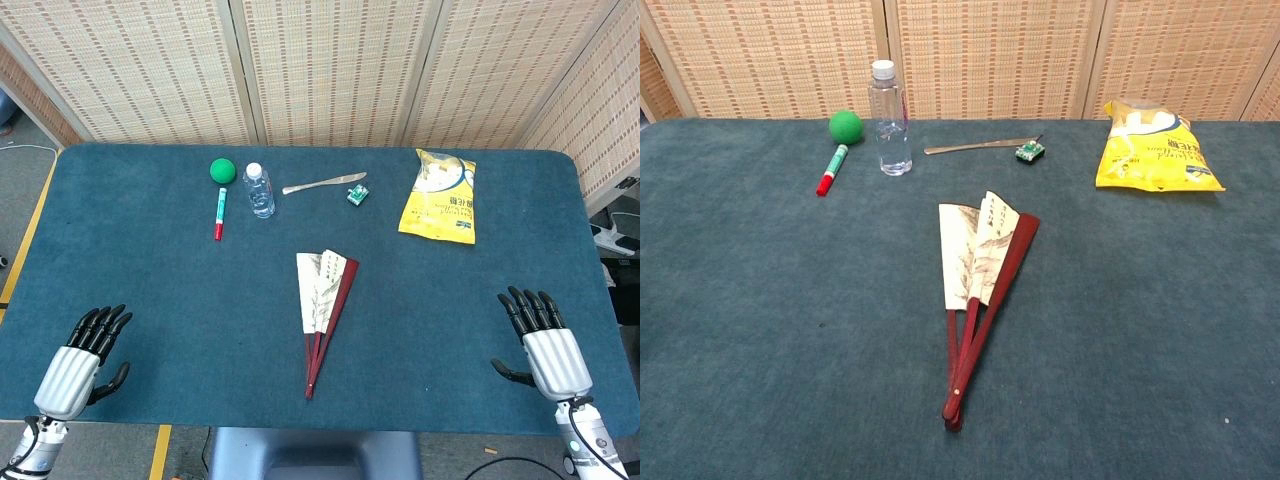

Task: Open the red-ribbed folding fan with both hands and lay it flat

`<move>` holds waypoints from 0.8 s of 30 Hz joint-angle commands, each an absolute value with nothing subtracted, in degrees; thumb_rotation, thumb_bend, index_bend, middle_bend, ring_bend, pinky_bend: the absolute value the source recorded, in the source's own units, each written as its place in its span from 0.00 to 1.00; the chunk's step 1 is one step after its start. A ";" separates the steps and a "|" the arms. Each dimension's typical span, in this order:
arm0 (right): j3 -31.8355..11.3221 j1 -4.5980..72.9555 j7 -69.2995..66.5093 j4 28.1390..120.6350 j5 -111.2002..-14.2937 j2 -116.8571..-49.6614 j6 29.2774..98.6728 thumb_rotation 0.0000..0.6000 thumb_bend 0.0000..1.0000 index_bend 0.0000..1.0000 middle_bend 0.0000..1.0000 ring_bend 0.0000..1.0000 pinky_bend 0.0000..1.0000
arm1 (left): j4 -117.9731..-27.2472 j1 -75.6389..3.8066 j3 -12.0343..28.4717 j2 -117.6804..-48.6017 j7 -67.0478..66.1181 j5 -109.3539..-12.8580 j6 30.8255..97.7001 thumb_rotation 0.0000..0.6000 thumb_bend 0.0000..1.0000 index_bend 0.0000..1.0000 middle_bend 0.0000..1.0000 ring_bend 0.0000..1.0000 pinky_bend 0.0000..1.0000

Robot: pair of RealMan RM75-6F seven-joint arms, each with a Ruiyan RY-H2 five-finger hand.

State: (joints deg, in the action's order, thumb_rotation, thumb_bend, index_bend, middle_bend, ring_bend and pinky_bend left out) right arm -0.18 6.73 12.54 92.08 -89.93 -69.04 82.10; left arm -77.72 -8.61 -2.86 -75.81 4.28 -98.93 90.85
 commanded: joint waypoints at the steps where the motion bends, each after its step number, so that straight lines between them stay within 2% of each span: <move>1: -0.18 6.90 12.72 91.97 -89.99 -69.17 81.84 0.77 0.12 0.00 0.00 0.00 0.00 | -77.49 -8.23 -2.22 -74.93 4.39 -97.89 91.40 1.00 0.42 0.00 0.00 0.00 0.07; 3: -0.25 7.25 12.83 91.62 -90.26 -69.47 81.51 0.77 0.12 0.00 0.00 0.00 0.00 | -75.02 -9.11 -2.35 -73.02 9.45 -97.94 90.50 1.00 0.42 0.00 0.00 0.00 0.07; 7: -0.50 9.49 13.58 90.97 -91.58 -70.19 78.96 0.77 0.12 0.00 0.00 0.00 0.00 | -74.16 -9.52 -2.38 -73.13 10.91 -97.94 89.99 1.00 0.42 0.00 0.00 0.00 0.07; 14: -5.46 20.79 20.72 90.25 -92.38 -72.97 67.25 0.77 0.17 0.01 0.00 0.00 0.00 | -71.72 -9.62 -2.56 -73.33 13.32 -98.00 90.12 1.00 0.42 0.00 0.00 0.00 0.07; 18: -7.87 28.02 23.37 87.96 -92.22 -77.15 59.83 0.78 0.19 0.09 0.00 0.00 0.00 | -71.48 -9.66 -2.42 -73.36 13.87 -97.89 90.35 1.00 0.42 0.00 0.00 0.00 0.07; 24: -9.15 35.82 25.37 81.63 -93.18 -85.18 53.96 0.87 0.24 0.24 0.00 0.00 0.00 | -71.51 -9.74 -2.41 -73.30 13.97 -97.54 90.02 1.00 0.42 0.00 0.00 0.00 0.07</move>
State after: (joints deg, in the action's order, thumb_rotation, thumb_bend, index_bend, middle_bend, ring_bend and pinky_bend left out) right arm -8.12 33.32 23.85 84.28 -93.01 -82.27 56.73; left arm -71.56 -9.73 -2.42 -73.34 13.89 -97.62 90.09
